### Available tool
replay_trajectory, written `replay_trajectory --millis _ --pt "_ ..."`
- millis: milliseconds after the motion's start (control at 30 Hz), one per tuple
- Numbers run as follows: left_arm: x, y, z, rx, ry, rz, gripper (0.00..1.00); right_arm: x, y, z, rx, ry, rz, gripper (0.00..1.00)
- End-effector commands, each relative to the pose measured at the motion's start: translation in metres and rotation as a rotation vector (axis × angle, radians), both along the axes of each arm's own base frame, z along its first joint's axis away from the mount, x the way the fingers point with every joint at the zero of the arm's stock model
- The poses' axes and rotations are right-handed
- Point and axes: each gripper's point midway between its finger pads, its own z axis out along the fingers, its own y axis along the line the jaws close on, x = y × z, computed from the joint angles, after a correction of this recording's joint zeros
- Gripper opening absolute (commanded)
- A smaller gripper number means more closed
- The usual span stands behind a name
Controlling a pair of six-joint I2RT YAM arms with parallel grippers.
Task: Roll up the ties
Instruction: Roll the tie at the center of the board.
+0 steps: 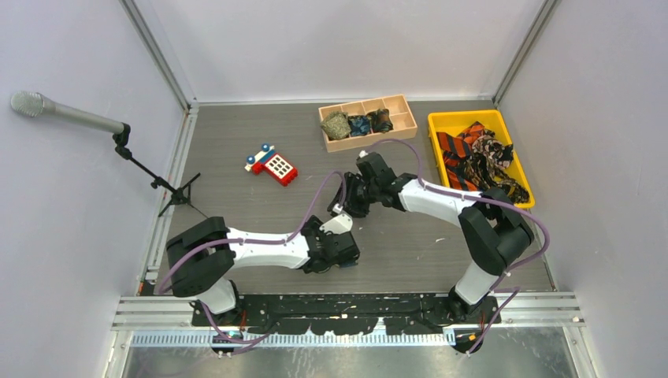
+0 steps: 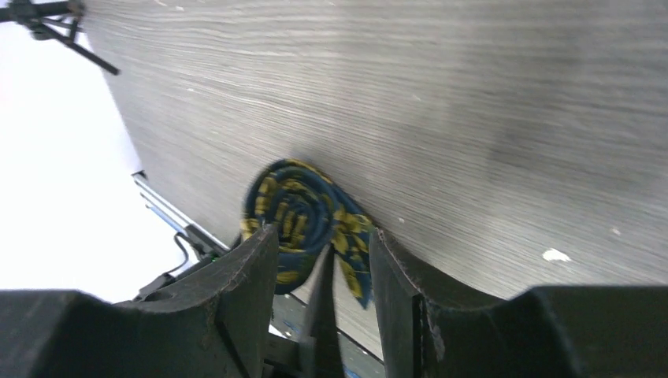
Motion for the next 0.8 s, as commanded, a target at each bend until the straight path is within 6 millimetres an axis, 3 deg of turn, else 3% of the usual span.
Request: replay_trajectory --millis 0,233,767 --pt "-0.007 -0.018 0.005 -0.073 0.049 -0.029 0.63 0.019 0.023 0.031 0.081 -0.070 0.028 0.52" --pt "-0.004 -0.020 0.013 -0.063 0.038 -0.047 0.63 0.014 0.029 0.029 0.093 -0.056 0.049 0.50" --pt "-0.003 -0.032 0.025 -0.054 0.054 -0.082 0.69 -0.016 0.033 0.000 0.103 -0.001 0.076 0.37"
